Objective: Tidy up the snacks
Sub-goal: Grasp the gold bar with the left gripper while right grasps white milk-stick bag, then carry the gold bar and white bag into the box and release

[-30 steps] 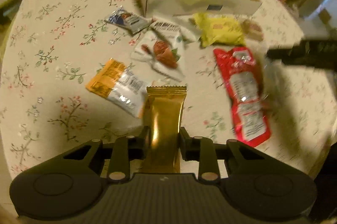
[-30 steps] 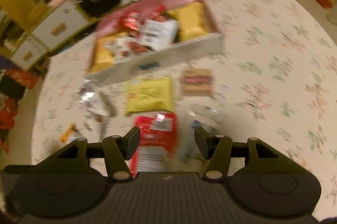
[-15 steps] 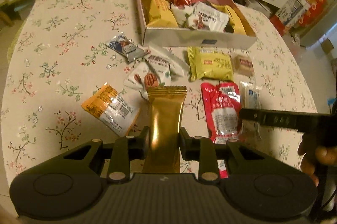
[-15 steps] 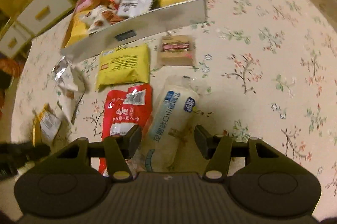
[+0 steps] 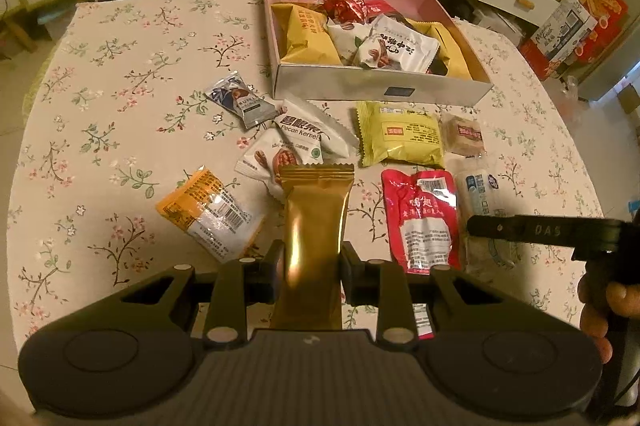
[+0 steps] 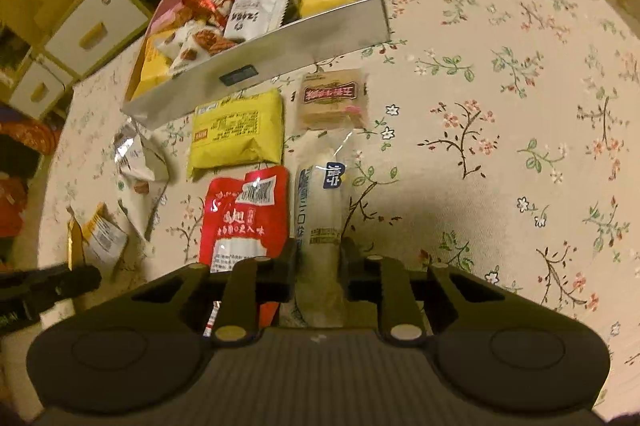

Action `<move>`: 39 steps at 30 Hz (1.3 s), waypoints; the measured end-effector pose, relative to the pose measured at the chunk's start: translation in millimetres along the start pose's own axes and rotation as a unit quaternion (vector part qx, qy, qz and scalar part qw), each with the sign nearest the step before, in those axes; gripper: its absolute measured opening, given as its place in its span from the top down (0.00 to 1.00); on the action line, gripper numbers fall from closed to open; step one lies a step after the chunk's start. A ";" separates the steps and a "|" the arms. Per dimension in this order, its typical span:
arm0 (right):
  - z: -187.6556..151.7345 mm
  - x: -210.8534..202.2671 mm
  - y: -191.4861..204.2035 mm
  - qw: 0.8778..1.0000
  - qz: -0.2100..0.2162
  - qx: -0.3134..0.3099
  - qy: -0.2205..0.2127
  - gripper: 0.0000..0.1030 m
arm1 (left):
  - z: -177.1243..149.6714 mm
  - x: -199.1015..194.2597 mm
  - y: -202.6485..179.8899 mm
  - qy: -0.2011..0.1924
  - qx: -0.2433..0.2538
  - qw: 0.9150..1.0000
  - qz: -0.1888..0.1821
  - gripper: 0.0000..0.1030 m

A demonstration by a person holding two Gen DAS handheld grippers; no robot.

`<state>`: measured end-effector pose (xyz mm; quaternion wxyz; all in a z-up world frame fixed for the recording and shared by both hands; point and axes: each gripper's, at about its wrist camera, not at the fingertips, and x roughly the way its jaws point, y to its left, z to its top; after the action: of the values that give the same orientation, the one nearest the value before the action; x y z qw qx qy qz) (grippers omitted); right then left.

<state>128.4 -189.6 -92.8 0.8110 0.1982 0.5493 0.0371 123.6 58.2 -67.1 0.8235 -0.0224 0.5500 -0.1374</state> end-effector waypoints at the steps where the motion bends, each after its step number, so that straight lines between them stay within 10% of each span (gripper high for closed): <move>1: 0.3 -0.7 0.1 1.000 0.003 0.004 -0.001 0.83 | 0.0 -0.1 -0.2 0.000 0.000 1.000 0.000 0.68; 20: 17.1 -30.1 -10.3 0.997 0.052 0.052 -0.022 0.85 | 4.6 -3.3 -9.6 -0.011 0.000 1.000 -0.014 0.68; 39: 81.5 -59.4 5.4 0.996 0.040 -0.036 -0.077 0.85 | 51.2 -2.5 -32.8 -0.049 -0.015 0.998 -0.029 0.68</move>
<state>179.7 -224.0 -12.9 0.8555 0.1932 0.4748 0.0733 162.7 21.4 -38.5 0.8444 -0.0573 0.5104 -0.1522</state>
